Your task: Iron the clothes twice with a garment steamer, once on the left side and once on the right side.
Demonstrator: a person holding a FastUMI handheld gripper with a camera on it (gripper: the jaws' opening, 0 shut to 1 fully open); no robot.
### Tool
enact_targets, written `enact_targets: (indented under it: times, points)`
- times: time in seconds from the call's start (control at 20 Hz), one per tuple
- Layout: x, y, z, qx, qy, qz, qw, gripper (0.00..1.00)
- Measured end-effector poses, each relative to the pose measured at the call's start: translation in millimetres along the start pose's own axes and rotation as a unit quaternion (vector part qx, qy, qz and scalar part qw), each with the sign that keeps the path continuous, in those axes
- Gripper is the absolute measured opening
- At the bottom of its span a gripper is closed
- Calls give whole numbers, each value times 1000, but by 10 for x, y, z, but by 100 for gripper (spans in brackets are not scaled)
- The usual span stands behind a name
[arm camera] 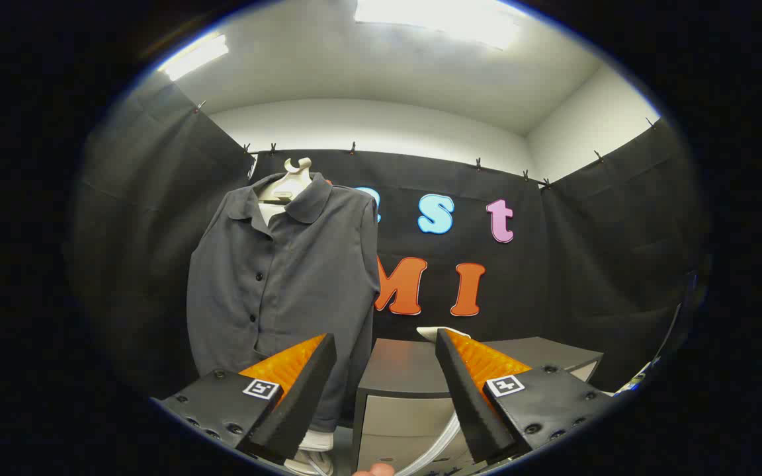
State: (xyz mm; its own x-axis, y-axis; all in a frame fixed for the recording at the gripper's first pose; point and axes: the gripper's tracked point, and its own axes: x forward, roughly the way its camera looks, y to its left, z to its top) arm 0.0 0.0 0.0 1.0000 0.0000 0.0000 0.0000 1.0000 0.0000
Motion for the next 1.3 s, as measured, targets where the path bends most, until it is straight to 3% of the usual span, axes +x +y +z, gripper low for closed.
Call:
enact_targets:
  times: [0.8, 1.3]
  points:
    - [273, -282, -2, 5, 2, -28, 1000, 98]
    - [400, -395, -197, 8, 41, -33, 999, 98]
